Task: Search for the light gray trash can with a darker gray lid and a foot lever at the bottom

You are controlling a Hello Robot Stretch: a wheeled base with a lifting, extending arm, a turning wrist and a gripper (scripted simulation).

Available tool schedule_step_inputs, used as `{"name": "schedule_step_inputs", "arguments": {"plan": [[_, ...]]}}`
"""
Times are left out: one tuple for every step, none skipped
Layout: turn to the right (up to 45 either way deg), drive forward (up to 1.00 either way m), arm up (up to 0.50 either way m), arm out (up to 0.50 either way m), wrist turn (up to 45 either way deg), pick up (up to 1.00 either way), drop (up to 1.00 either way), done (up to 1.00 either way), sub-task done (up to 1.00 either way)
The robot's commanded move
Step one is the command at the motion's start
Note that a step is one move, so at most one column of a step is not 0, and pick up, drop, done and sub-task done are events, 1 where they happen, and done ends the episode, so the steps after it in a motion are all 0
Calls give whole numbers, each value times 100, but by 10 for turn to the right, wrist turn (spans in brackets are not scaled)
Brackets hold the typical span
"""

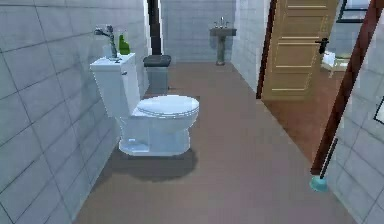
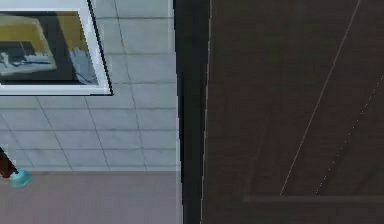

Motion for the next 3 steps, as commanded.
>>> {"name": "schedule_step_inputs", "arguments": {"plan": [[120,0,0,0,0,0,0,0,0],[0,100,0,0,0,0,0,0,0],[0,80,0,0,0,0,0,0,0]]}}
